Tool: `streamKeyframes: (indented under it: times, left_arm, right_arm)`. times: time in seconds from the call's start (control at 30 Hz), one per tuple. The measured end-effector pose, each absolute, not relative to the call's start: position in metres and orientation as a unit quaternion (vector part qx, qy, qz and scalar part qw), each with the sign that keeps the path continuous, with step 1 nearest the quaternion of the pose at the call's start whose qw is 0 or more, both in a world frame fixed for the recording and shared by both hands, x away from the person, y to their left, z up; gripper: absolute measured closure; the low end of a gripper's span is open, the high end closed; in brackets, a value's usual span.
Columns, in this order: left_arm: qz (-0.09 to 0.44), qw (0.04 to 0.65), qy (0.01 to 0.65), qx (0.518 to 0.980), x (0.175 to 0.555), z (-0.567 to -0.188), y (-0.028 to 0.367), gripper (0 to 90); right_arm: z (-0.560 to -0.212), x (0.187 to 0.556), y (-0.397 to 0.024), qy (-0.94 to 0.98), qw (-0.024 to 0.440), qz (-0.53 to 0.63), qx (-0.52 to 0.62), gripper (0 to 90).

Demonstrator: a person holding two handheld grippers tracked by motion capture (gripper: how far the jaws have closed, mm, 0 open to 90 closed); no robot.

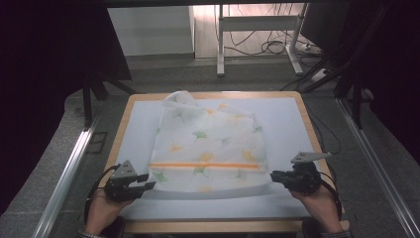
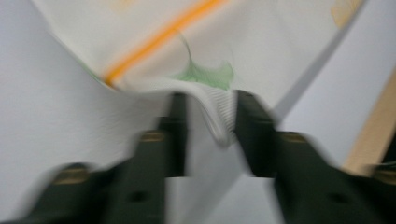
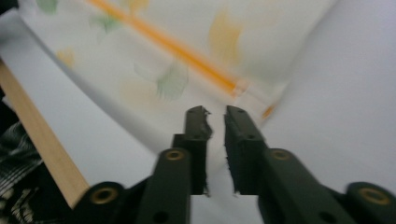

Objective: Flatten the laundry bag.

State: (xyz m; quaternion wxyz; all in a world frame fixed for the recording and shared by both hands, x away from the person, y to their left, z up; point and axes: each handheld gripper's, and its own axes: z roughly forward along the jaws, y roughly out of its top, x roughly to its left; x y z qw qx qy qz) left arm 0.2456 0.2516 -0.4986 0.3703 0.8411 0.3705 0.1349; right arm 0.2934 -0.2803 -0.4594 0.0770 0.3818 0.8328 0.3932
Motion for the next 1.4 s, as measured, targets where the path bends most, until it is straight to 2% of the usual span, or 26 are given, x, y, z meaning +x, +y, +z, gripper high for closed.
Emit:
streamKeyframes:
  times: [0.07, 0.13, 0.3, 0.33, 0.43, 0.5, 0.63, 0.7, 0.73, 0.8, 0.87, 0.93, 1.17, 1.2, 1.23, 1.27, 1.3, 1.33, 1.37, 1.4]
  left_arm:
    - [0.159, 0.375, 0.394, 0.824, 0.253, -0.496, 0.254, 37.9]
    - [0.177, 0.373, 0.406, 0.815, 0.263, -0.495, 0.255, 34.7]
    - [0.190, 0.375, 0.435, 0.796, 0.290, -0.499, 0.256, 34.6]
    - [0.190, 0.372, 0.454, 0.787, 0.308, -0.505, 0.257, 34.9]
    - [0.195, 0.365, 0.464, 0.783, 0.322, -0.510, 0.257, 35.1]
    - [0.203, 0.356, 0.480, 0.776, 0.346, -0.516, 0.254, 34.9]
    - [0.203, 0.354, 0.498, 0.765, 0.366, -0.524, 0.250, 29.6]
    - [0.201, 0.338, 0.502, 0.771, 0.379, -0.533, 0.244, 35.6]
    - [0.201, 0.338, 0.502, 0.771, 0.379, -0.533, 0.244, 43.7]
    - [0.196, 0.320, 0.489, 0.787, 0.383, -0.535, 0.239, 66.4]
    - [0.189, 0.316, 0.474, 0.800, 0.381, -0.532, 0.236, 85.5]
    - [0.182, 0.325, 0.466, 0.802, 0.376, -0.527, 0.234, 88.3]
    - [0.170, 0.340, 0.452, 0.807, 0.347, -0.511, 0.235, 88.4]
    - [0.168, 0.339, 0.454, 0.807, 0.346, -0.512, 0.235, 88.1]
    - [0.168, 0.339, 0.454, 0.807, 0.346, -0.512, 0.235, 87.7]
    - [0.173, 0.331, 0.456, 0.808, 0.349, -0.515, 0.235, 85.6]
    - [0.173, 0.331, 0.456, 0.808, 0.349, -0.515, 0.235, 79.4]
    - [0.175, 0.328, 0.457, 0.808, 0.351, -0.517, 0.234, 79.4]
    - [0.182, 0.322, 0.463, 0.806, 0.355, -0.521, 0.233, 69.3]
    - [0.188, 0.314, 0.467, 0.805, 0.358, -0.524, 0.232, 54.7]
  right_arm:
    - [-0.457, 0.298, -0.290, 0.819, 0.103, 0.399, 0.400, 65.6]
    - [-0.460, 0.307, -0.293, 0.808, 0.113, 0.405, 0.414, 61.9]
    - [-0.465, 0.329, -0.287, 0.800, 0.130, 0.400, 0.427, 54.9]
    - [-0.468, 0.345, -0.280, 0.794, 0.133, 0.404, 0.434, 51.2]
    - [-0.470, 0.360, -0.273, 0.793, 0.135, 0.400, 0.438, 47.3]
    - [-0.476, 0.381, -0.259, 0.792, 0.132, 0.403, 0.440, 43.1]
    - [-0.484, 0.401, -0.241, 0.796, 0.131, 0.396, 0.439, 41.5]
    - [-0.493, 0.416, -0.227, 0.801, 0.138, 0.378, 0.442, 56.9]
    - [-0.495, 0.418, -0.224, 0.804, 0.148, 0.367, 0.444, 65.1]
    - [-0.497, 0.422, -0.221, 0.810, 0.150, 0.354, 0.444, 85.6]
    - [-0.496, 0.421, -0.221, 0.812, 0.143, 0.360, 0.436, 89.0]
    - [-0.492, 0.417, -0.221, 0.818, 0.136, 0.362, 0.426, 89.1]
    - [-0.479, 0.393, -0.229, 0.825, 0.126, 0.369, 0.410, 88.7]
    - [-0.479, 0.394, -0.233, 0.818, 0.141, 0.364, 0.422, 68.1]
    - [-0.479, 0.394, -0.233, 0.818, 0.141, 0.364, 0.422, 68.1]
    - [-0.487, 0.405, -0.235, 0.807, 0.153, 0.359, 0.443, 48.7]
    - [-0.491, 0.410, -0.236, 0.805, 0.157, 0.355, 0.448, 43.4]
    - [-0.491, 0.410, -0.236, 0.805, 0.157, 0.355, 0.448, 43.4]
    - [-0.496, 0.417, -0.237, 0.804, 0.157, 0.351, 0.454, 38.7]
    - [-0.505, 0.430, -0.237, 0.798, 0.130, 0.364, 0.463, 39.1]
